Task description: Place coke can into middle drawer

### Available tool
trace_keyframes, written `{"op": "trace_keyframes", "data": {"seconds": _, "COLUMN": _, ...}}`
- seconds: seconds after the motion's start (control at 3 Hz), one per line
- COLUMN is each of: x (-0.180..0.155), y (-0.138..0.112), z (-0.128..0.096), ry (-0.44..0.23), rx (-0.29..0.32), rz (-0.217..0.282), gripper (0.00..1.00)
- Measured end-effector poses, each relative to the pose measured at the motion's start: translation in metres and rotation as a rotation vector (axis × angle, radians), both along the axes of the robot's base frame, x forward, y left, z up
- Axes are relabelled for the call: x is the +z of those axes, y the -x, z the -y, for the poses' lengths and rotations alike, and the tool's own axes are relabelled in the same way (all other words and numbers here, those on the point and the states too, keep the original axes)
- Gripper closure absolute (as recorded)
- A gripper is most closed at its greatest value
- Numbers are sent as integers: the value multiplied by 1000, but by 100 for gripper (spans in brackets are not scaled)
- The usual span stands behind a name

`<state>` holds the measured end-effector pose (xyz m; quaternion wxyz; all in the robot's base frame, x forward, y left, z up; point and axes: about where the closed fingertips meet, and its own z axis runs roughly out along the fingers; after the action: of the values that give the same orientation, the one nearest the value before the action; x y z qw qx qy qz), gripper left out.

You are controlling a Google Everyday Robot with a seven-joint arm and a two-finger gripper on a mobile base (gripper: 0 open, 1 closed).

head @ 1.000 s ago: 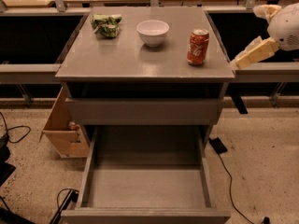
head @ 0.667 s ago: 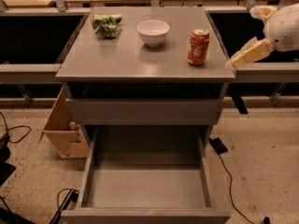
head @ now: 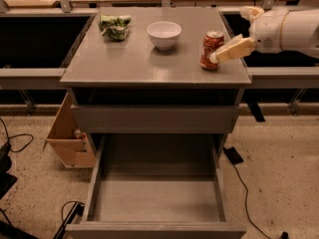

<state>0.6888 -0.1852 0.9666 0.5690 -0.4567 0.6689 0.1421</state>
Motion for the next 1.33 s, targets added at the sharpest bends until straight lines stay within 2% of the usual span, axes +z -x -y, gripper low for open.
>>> {"op": "trace_keyframes", "data": {"seconds": 0.33, "x": -8, "y": -22, "z": -19, "ry": -106, "rx": -11, "rz": -22, "gripper": 0}}
{"op": "trace_keyframes", "data": {"seconds": 0.67, "x": -27, "y": -36, "z": -28, "ry": -215, "rx": -38, "rz": -58, "gripper": 0}}
{"op": "trace_keyframes", "data": {"seconds": 1.0, "x": -49, "y": -49, "z": -30, "ry": -316, "rx": -60, "rz": -69, "gripper": 0}}
{"op": "trace_keyframes", "data": {"seconds": 1.33, "x": -62, "y": -61, "z": -31, "ry": -360, "rx": -70, "rz": -77, "gripper": 23}}
